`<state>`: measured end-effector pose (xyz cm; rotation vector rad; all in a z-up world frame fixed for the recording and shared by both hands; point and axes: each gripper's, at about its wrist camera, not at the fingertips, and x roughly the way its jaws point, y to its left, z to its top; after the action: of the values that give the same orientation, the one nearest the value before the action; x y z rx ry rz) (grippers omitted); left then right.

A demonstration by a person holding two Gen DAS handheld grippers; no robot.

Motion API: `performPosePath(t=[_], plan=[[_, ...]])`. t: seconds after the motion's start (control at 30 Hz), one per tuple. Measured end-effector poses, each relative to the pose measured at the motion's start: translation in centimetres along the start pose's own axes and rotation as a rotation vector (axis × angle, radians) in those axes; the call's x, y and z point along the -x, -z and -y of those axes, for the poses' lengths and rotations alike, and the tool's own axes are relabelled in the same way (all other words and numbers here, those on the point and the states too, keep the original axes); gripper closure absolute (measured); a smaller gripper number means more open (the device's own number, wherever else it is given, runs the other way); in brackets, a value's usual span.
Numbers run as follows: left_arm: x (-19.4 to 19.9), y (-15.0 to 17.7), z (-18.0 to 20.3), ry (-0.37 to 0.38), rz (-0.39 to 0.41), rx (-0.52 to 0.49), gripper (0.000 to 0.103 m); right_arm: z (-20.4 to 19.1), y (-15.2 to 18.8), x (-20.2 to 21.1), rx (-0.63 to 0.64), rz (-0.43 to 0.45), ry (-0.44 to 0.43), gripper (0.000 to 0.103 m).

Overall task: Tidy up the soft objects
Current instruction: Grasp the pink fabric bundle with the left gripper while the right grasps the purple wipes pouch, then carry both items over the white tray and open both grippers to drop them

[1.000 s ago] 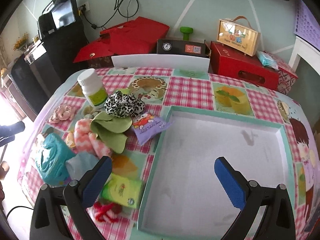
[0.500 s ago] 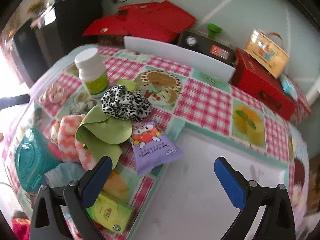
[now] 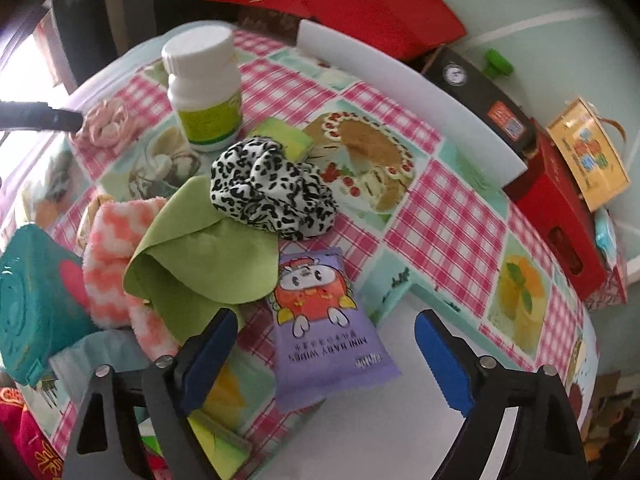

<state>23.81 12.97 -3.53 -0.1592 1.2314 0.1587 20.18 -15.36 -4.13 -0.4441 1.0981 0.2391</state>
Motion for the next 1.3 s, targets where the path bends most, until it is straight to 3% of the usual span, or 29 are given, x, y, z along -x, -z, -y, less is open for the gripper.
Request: performPosePath(t=[0.33, 0.4, 0.53, 0.6, 0.67, 0.7, 0.77, 0.87, 1.3], plan=[[-2.3, -1.6, 1.3, 0.012, -0.034, -0.038, 0.002, 0.0, -1.0, -2.3, 0.042, -0.056, -0.009, 0.023], [-2.8, -1.6, 1.4, 0.018, -0.045, -0.037, 0.017, -0.1, -1.0, -2.4, 0.047, -0.054, -0.008, 0.023], [-3.5, -1.5, 1.8, 0.013, -0.048, -0.042, 0.023, -0.1, -1.0, -2.5, 0.057, -0.051, -0.01, 0.03], [-3.7, -1.5, 1.9, 0.009, -0.048, -0.052, 0.038, -0.2, -1.0, -2.5, 0.061, -0.052, -0.018, 0.034], [-3.8, -1.3, 2.2, 0.003, -0.048, -0.056, 0.044, -0.5, -0.7, -2.6, 0.063, -0.063, -0.03, 0.045], [-3.8, -1.3, 2.3, 0.0, -0.045, -0.058, 0.048, -0.6, -0.6, -2.7, 0.067, -0.066, -0.026, 0.045], [-3.6, -1.1, 2.6, 0.004, -0.04, -0.056, 0.067, -0.7, -0.3, -2.8, 0.066, -0.066, -0.026, 0.046], [-3.5, -1.0, 2.7, 0.02, -0.035, -0.044, 0.077, -0.5, -0.1, -2.6, 0.043, -0.057, -0.042, 0.047], [0.7, 2.4, 1.2, 0.116, 0.035, 0.095, 0.082, 0.6, 2.3, 0.0, -0.149, 0.03, -0.085, 0.048]])
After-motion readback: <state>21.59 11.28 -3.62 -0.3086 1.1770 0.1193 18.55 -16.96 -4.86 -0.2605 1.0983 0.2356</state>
